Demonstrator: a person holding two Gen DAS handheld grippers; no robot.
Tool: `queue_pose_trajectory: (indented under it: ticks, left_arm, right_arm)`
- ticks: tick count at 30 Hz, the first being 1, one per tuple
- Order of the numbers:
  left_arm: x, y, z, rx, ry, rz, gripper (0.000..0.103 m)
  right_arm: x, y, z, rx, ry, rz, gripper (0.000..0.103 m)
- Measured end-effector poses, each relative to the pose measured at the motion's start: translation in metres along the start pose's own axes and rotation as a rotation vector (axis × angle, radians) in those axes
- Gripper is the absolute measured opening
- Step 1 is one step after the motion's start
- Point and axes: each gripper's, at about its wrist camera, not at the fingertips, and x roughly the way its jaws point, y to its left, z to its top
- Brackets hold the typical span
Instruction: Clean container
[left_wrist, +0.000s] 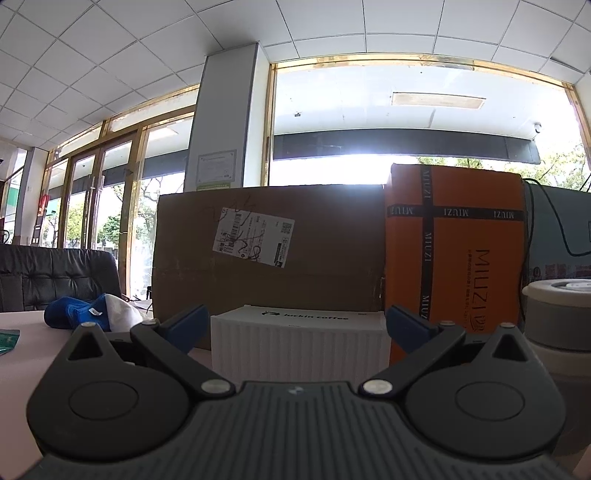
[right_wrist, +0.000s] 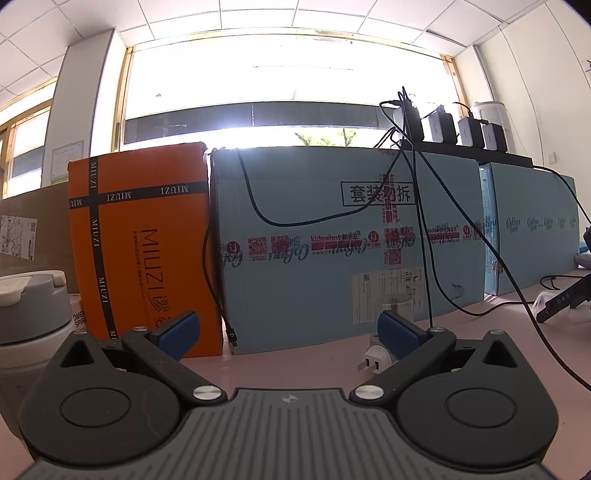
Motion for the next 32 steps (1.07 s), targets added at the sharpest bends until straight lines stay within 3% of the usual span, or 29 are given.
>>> queue_pose_trajectory:
  ticks: [8,15,32]
  left_arm:
    - [-0.006,-0.003,0.001,0.009,-0.032,-0.018,0.103]
    - [0.002,-0.001,0.001,0.002,0.02,-0.015,0.103]
    - [0.002,0.001,0.0,-0.003,0.025,-0.016,0.103]
  right_arm:
    - [0.0,-0.001,0.0,0.004,0.006,0.001,0.103]
    - [0.008,-0.001,0.0,0.001,0.048,0.001,0.103]
    - [0.013,-0.004,-0.001,0.022,0.082,-0.009,0.103]
